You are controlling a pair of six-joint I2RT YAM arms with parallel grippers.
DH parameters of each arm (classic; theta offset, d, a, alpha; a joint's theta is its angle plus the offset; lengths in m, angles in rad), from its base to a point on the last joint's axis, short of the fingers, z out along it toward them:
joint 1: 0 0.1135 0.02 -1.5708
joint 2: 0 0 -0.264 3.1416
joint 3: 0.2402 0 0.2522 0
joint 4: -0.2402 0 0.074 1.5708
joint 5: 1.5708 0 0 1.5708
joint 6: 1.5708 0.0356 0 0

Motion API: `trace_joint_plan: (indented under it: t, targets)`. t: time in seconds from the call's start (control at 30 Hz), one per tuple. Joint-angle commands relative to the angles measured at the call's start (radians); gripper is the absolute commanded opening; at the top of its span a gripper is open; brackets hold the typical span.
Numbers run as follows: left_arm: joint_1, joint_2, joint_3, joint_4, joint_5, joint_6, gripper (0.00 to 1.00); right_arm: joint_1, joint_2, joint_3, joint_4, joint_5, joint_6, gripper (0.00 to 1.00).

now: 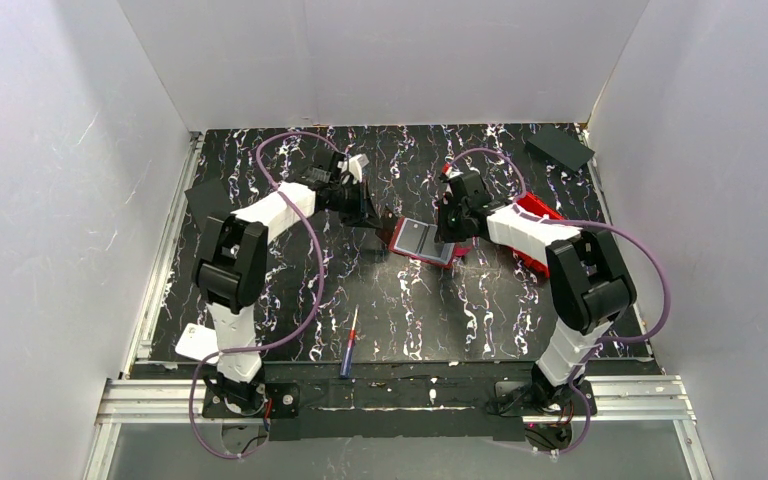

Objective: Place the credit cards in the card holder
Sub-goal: Insert the credit card into the card holder.

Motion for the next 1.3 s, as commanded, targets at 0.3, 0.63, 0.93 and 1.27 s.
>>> trace_joint_plan:
  t: [0.3,0.63,0.93,1.27]
  targets:
    - [-0.018,0.094,0.138,-0.142,0.041,0.154,0.00,-0.024,0.065,-0.004,-0.003,0.095,-0.083,0.01]
    - [-0.047,0.118,0.136,-0.143,0.045,0.157,0.00,-0.044,0.053,-0.036,0.009,0.067,-0.081,0.01]
    - [-0.055,0.096,0.122,-0.142,-0.026,0.159,0.00,-0.044,0.054,-0.042,0.018,0.027,-0.078,0.01]
    - [-0.054,0.090,0.150,-0.203,-0.103,0.218,0.00,-0.044,0.058,-0.046,0.024,0.012,-0.075,0.01]
